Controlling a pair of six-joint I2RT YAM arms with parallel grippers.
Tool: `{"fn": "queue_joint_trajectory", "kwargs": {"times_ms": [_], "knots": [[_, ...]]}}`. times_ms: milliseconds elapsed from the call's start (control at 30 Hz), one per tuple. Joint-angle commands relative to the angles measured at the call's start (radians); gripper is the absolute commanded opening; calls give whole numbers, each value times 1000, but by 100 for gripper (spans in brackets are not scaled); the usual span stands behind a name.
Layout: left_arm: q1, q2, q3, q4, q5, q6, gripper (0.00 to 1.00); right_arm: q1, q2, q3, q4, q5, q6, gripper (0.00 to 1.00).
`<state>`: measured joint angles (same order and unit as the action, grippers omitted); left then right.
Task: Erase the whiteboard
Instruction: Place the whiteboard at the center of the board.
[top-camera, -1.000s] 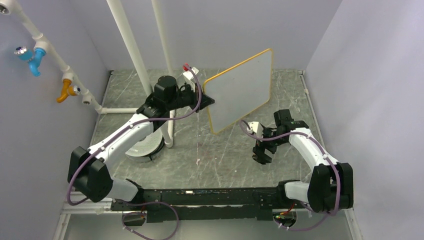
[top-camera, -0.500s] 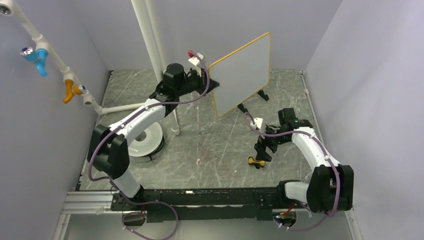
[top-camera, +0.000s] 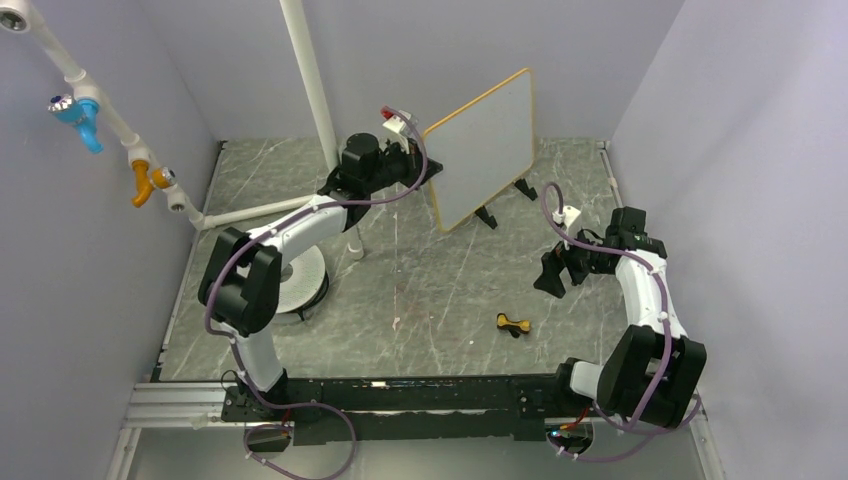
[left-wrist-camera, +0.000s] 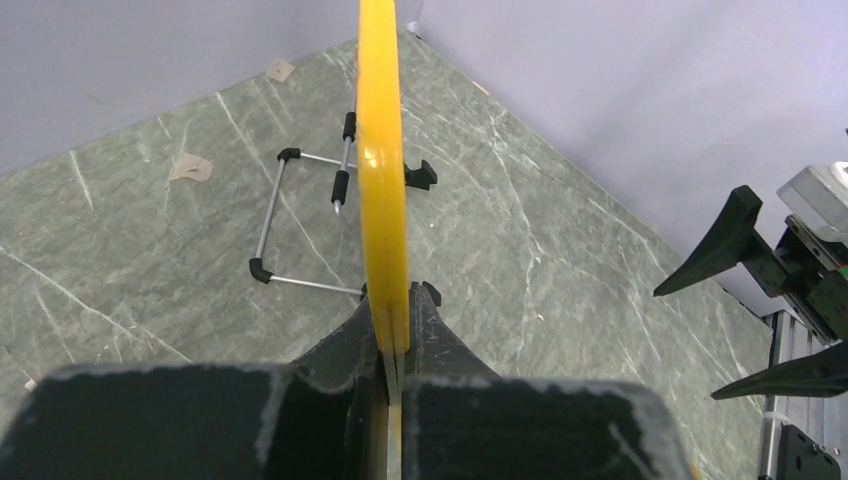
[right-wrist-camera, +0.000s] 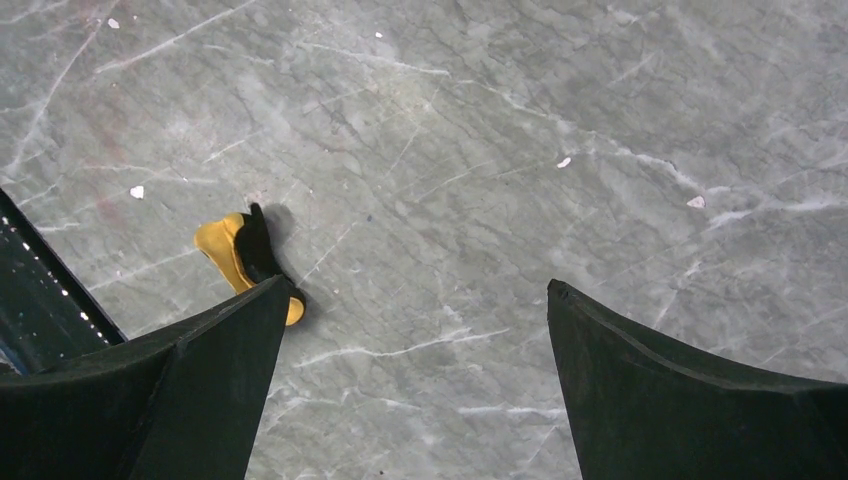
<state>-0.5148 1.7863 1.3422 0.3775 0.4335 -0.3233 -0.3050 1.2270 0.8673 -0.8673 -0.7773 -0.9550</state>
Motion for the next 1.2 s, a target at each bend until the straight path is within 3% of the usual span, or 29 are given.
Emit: {"fn": "queue_joint_trajectory", "kwargs": {"times_ms": [0,300,1067,1167], "knots": [[-4,8,85,283,-6,-36,0,-4,1,19,16,-65,6,100],[-22,10,27,359,55,-53,0,-12,2,10,9,-66,-7,100],[-22,111,65,247,76,-2,0,-19,1,9,-10,-76,-27,100],[-20,102,32,255,63,-16,10,-20,-2,7,-12,-77,-30,100]]}}
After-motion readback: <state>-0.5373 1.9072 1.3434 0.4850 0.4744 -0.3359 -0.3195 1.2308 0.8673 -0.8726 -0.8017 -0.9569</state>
